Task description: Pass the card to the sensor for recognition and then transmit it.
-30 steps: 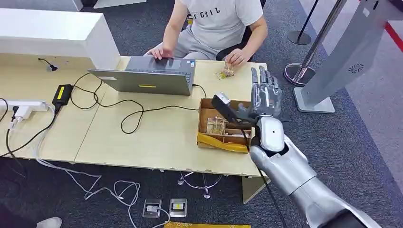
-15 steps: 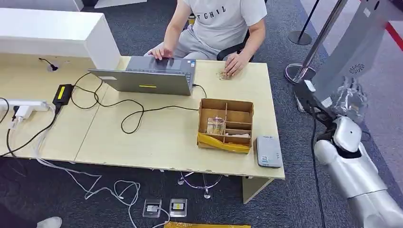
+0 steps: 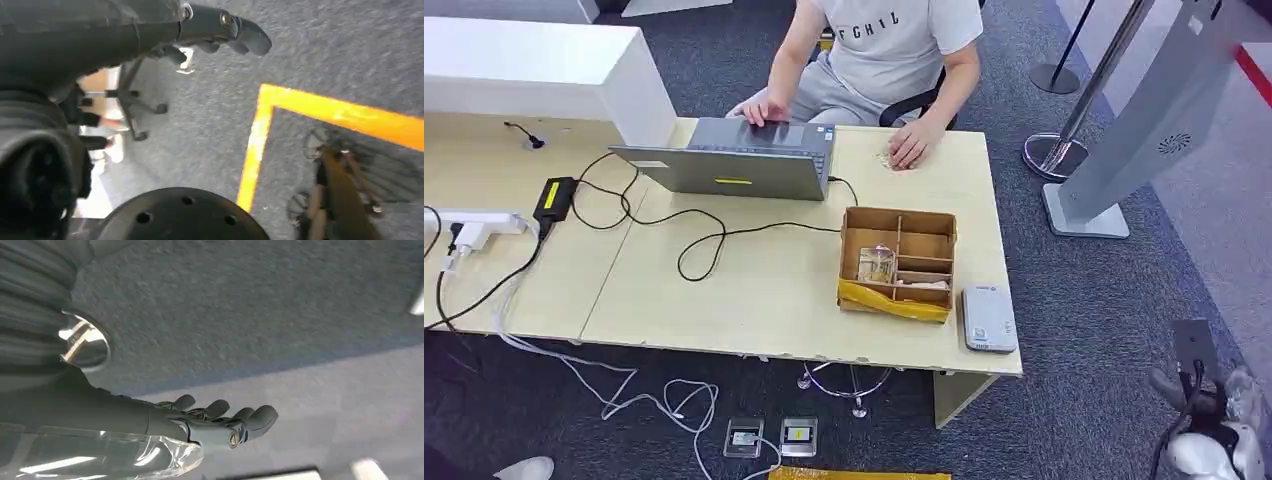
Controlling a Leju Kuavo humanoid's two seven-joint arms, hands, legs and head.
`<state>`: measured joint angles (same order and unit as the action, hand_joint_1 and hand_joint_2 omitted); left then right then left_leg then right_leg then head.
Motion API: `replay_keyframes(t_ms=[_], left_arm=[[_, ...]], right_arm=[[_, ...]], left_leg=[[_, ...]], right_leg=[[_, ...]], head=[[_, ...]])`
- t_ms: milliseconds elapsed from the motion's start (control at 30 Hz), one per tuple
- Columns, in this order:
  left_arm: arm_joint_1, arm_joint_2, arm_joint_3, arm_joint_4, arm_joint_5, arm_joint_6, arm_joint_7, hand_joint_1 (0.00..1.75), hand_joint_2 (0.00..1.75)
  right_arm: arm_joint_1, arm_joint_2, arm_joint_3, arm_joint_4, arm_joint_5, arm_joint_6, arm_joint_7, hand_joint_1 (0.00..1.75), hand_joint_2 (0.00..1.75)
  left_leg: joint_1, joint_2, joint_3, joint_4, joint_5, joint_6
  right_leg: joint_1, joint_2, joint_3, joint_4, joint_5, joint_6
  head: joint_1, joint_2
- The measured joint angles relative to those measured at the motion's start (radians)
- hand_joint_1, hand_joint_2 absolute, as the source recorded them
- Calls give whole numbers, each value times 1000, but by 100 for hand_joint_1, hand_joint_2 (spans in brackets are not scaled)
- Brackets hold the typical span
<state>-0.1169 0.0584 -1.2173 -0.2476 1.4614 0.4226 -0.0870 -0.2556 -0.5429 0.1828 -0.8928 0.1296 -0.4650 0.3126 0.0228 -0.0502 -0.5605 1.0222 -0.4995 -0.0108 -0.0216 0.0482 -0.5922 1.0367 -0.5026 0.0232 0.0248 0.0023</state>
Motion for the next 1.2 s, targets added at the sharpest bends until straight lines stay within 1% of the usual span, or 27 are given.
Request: replay_keyframes(t_ms=[67,133,167,233,333,400,467,533,567,667,800,833,867,900,967,1100,1200], left_arm=[[0,3,0,-1,-3,5,-3,0,0],[0,10,0,-2,-6,4,-3,0,0],[0,11,-1,-4,-6,-1,-3,0,0],[-1,26,-1,-11,7,-38,-5,0,0],[0,62,-1,-30,25,-66,-5,0,0],[0,80,-1,-38,26,-69,-5,0,0],[0,96,-1,-46,26,-69,-10,0,0],[-1,115,-1,-58,26,-69,-21,0,0],[-1,126,-3,-66,25,-68,-21,0,0],[-2,147,-18,-90,28,-67,-21,0,0],[4,155,0,-115,31,-62,-66,0,0],[5,155,0,-121,31,-50,-73,0,0],[5,154,0,-127,31,-32,-73,0,0],[5,152,0,-134,32,-9,-73,0,0],[5,147,0,-142,33,10,-55,0,0],[5,132,-1,-145,32,19,15,0,0],[5,122,-2,-145,33,4,62,0,0]], right_arm=[[36,11,-13,79,-103,7,-96,0,175],[61,27,-15,151,-145,11,-148,0,175],[70,34,-16,184,-161,15,-158,0,175],[90,55,-18,252,-208,24,-171,0,175],[134,111,-35,360,-330,28,-236,0,175],[161,145,-41,405,-347,28,-258,0,175],[171,165,-50,444,-368,43,-255,0,175],[174,187,-68,485,-422,77,-255,0,175],[177,201,-78,503,-452,93,-265,0,0],[185,267,-97,546,-490,108,-280,0,0],[187,351,-126,593,-524,100,-303,0,0],[187,373,-130,601,-525,92,-302,0,175],[187,389,-130,609,-521,81,-298,0,175],[187,410,-130,617,-509,69,-295,0,175],[187,435,-130,628,-496,55,-299,0,175],[187,465,-130,643,-484,52,-337,0,175],[186,476,-130,649,-472,48,-352,0,175]], left_leg=[[0,0,0,0,0,0],[0,0,0,0,-1,-1],[1,1,0,0,-1,-1],[1,1,1,0,-1,-1],[3,1,1,0,-1,-1],[3,1,0,0,-2,-3],[3,3,2,-1,-3,-4],[4,5,3,-1,-3,-4],[4,5,3,-1,-3,-4],[4,6,3,-1,-3,-4],[4,6,3,-1,-3,-4],[4,6,3,-1,-3,-4],[4,6,3,-1,-3,-4],[4,6,3,-1,-3,-4],[4,6,3,-1,-3,-4],[3,6,3,-1,-3,-4],[3,6,3,-1,-3,-4]], right_leg=[[0,0,0,0,0,-1],[0,1,0,0,0,-1],[1,2,-1,0,-1,-1],[2,1,-1,0,-1,-1],[3,0,1,0,-2,-2],[3,2,0,1,-2,-2],[3,5,-1,1,-2,-3],[4,6,0,1,-2,-3],[4,6,0,1,-3,-3],[4,6,0,1,-3,-3],[4,6,0,2,-3,-3],[4,6,1,2,-3,-3],[4,6,1,2,-3,-3],[4,6,1,2,-3,-3],[4,6,1,2,-3,-3],[4,6,1,1,-3,-3],[3,6,1,1,-3,-3]], head=[[0,0],[0,0],[0,0],[0,0],[1,0],[0,0],[0,0],[0,0],[2,0],[0,0],[0,0],[1,0],[0,0],[2,0],[0,0],[0,0],[1,0]])
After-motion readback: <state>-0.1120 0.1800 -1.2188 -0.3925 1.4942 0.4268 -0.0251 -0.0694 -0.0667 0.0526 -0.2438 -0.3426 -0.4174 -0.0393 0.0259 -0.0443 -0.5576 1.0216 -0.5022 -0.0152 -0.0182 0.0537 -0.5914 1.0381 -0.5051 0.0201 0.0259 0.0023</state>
